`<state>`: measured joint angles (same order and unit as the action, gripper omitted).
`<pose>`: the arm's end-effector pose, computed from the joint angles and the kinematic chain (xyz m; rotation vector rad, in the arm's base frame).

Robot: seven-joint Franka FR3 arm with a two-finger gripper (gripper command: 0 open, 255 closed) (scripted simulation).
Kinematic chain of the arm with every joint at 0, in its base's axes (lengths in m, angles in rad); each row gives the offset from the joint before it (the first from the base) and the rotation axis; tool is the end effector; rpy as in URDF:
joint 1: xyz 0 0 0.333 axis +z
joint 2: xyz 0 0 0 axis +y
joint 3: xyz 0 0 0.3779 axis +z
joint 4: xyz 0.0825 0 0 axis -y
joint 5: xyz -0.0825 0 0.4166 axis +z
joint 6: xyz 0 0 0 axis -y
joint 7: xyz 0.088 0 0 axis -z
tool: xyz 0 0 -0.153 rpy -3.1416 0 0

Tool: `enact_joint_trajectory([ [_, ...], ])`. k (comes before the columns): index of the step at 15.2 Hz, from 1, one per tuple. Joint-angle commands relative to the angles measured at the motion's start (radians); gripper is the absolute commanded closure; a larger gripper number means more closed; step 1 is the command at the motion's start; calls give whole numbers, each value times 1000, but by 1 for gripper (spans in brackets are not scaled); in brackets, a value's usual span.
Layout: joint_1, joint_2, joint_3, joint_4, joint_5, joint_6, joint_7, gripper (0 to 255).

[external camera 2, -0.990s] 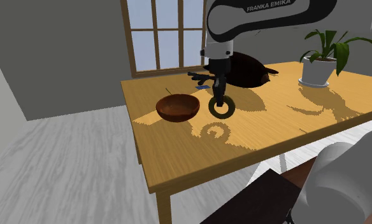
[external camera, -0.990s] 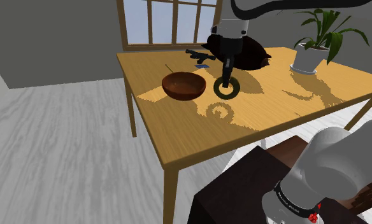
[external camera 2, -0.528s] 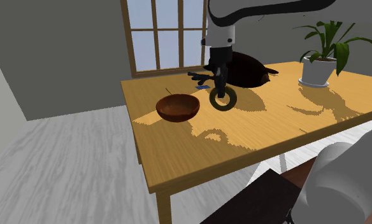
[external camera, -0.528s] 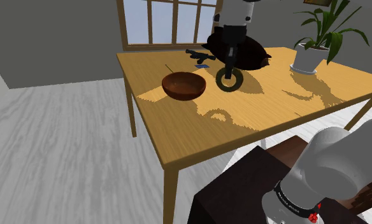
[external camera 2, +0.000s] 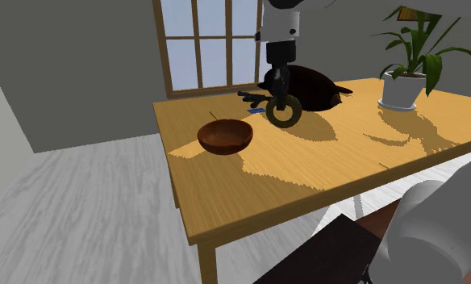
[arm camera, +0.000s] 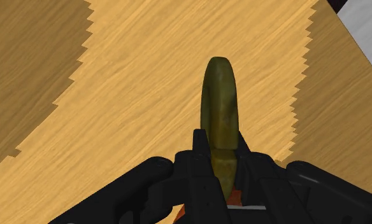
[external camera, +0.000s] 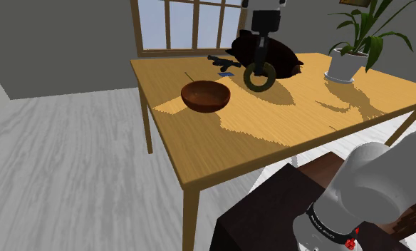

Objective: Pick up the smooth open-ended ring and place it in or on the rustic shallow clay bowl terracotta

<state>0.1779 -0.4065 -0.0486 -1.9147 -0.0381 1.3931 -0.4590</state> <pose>0.4050 0.0416 0.6588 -3.0010 -0.9099 0.1837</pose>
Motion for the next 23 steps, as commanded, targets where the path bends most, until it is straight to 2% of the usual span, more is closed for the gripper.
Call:
enact_joint_trajectory([
  [1, 0, 8, 0, 38, 0, -30, -2, 255],
  [12, 6, 95, 11, 257, 8, -163, 11, 255],
  [18, 42, 300, 72, 502, 35, -205, 112, 255],
  [23, 83, 518, 115, 801, 35, -285, 196, 255],
])
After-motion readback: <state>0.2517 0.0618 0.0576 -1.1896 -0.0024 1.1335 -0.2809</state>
